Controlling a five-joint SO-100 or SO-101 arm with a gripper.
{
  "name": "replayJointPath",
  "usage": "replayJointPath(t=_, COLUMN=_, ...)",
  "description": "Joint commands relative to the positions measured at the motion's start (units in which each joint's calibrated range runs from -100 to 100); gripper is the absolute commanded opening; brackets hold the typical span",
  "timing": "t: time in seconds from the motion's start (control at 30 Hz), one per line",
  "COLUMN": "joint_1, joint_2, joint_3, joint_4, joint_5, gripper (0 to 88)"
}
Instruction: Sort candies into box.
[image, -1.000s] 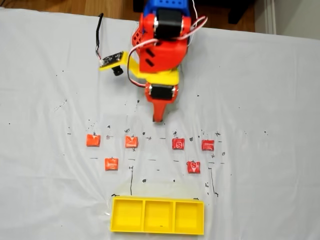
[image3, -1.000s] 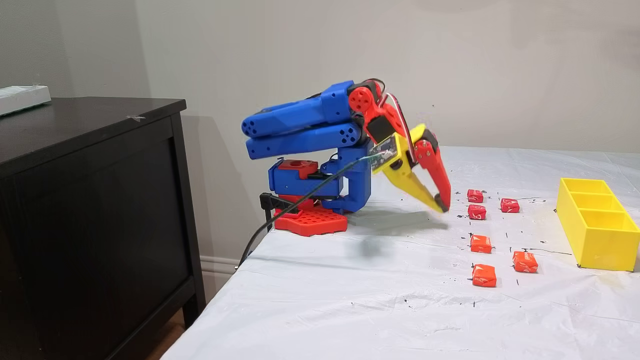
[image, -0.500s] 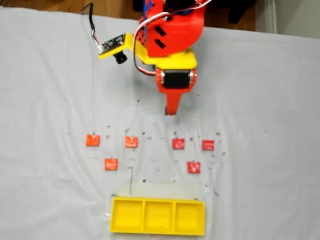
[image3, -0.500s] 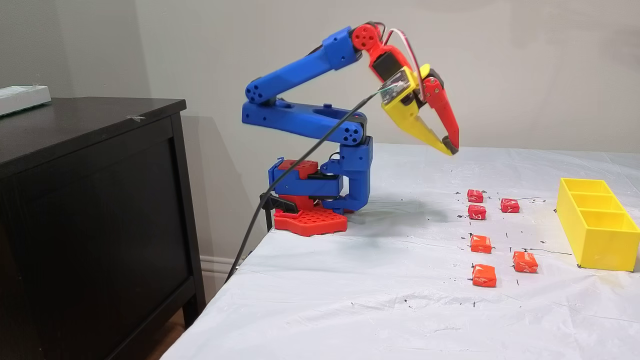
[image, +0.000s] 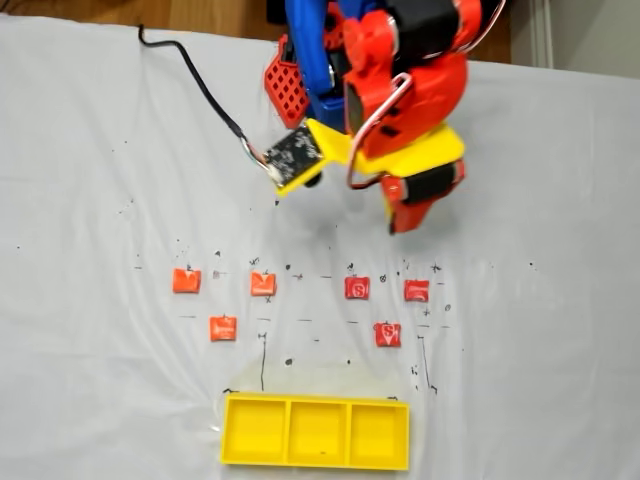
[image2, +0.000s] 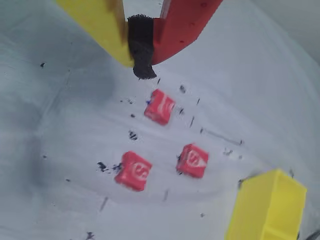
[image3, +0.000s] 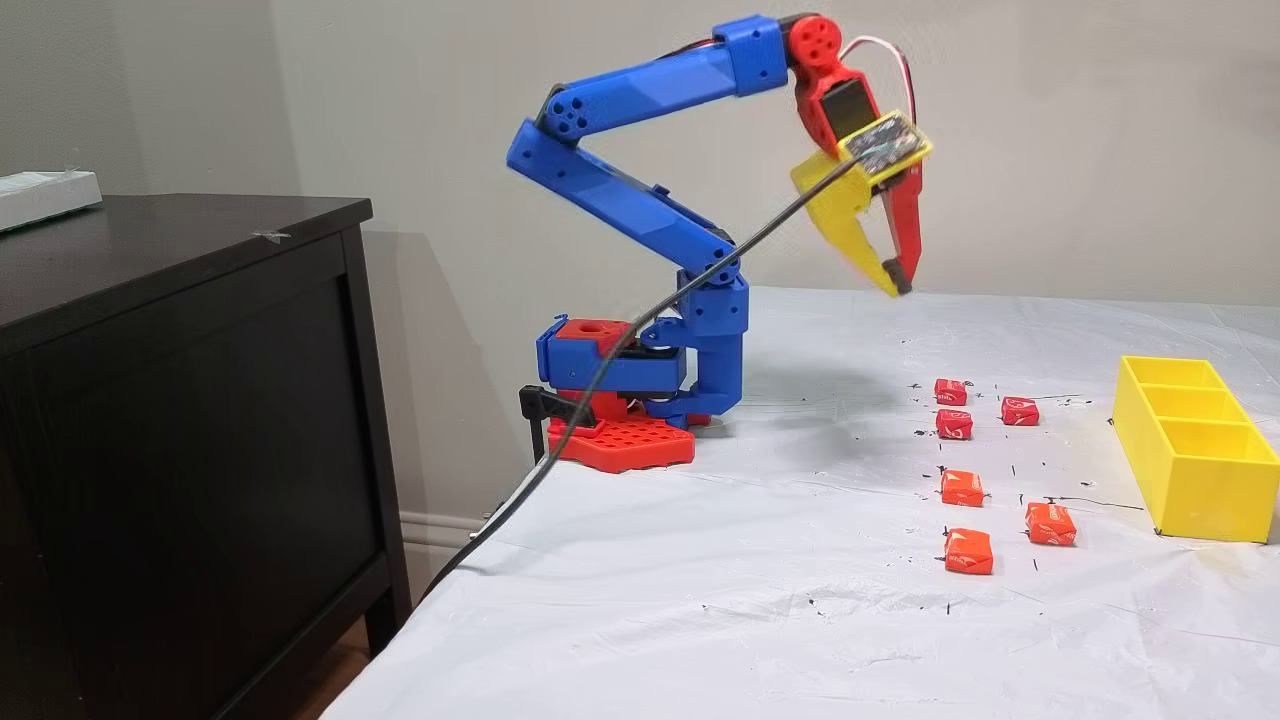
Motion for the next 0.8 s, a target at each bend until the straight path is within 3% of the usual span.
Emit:
replayJointPath(t=0.0, joint_1=-2.26, joint_2=5.29, joint_3=-7.72, joint_4=-1.50, joint_5=-0.29, gripper=0.1)
replayJointPath(t=0.4, joint_1=-4.53, joint_2=27.09, joint_3=-16.91, joint_4=-0.85, joint_5=-6.20, gripper=0.4)
replayJointPath(t=0.63, joint_1=-4.89, joint_2=31.67, joint_3=-16.64, joint_4=-4.53, joint_5=-7.08, gripper=3.8)
replayJointPath(t=0.77, joint_1=-4.89, joint_2=33.45, joint_3=-16.46, joint_4=-5.84, joint_5=-7.08, gripper=10.8)
